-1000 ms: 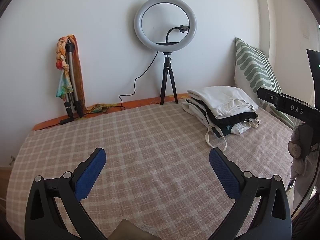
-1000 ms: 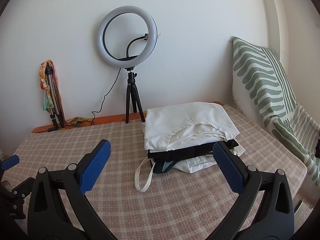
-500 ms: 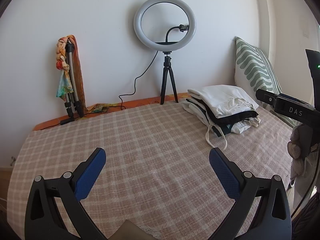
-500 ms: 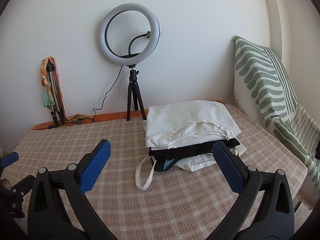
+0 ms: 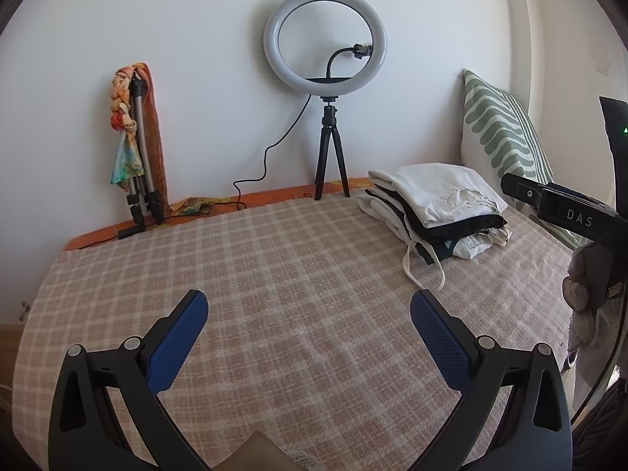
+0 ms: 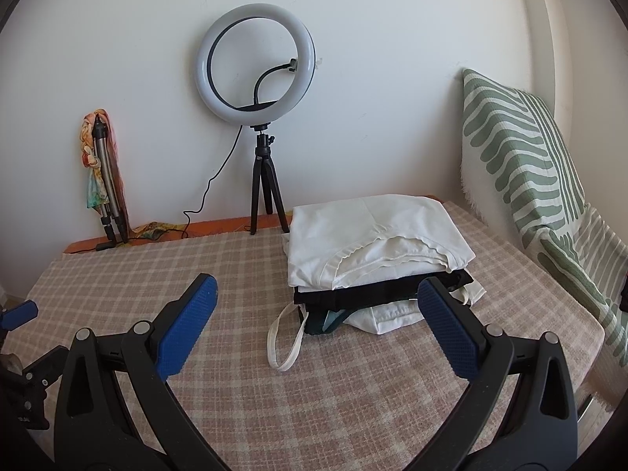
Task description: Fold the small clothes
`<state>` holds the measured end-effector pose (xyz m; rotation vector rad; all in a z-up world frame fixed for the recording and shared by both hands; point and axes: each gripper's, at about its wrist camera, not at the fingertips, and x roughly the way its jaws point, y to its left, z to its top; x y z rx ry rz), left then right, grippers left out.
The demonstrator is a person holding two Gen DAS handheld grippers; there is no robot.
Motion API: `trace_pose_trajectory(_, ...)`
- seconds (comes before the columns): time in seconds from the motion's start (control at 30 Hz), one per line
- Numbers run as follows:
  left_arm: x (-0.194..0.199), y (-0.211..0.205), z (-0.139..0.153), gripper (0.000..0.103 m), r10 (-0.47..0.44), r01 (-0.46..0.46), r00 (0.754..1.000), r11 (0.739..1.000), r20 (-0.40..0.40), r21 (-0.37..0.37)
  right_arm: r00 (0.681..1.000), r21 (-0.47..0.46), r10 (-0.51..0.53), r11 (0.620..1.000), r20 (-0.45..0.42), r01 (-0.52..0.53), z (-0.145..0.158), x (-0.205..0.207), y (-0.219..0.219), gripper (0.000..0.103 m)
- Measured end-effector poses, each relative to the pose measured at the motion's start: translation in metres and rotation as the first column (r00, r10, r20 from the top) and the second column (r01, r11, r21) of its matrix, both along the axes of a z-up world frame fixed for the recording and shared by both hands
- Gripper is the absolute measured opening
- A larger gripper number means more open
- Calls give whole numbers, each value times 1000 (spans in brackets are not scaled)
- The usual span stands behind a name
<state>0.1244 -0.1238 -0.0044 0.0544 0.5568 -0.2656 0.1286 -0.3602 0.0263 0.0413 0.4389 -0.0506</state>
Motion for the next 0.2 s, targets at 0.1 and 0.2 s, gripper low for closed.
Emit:
trace_pose_trajectory(0.1,0,0,0,103,3,-3,1000,1000,0,3,1000,-3,2,1000,0,-2,-1,1,0,103)
trace_pose_trajectory(0.2,0,1,0,103,5,-5,1000,1000,-1,1,1000,1,2,1000,-1,-2,-1,0,0,103)
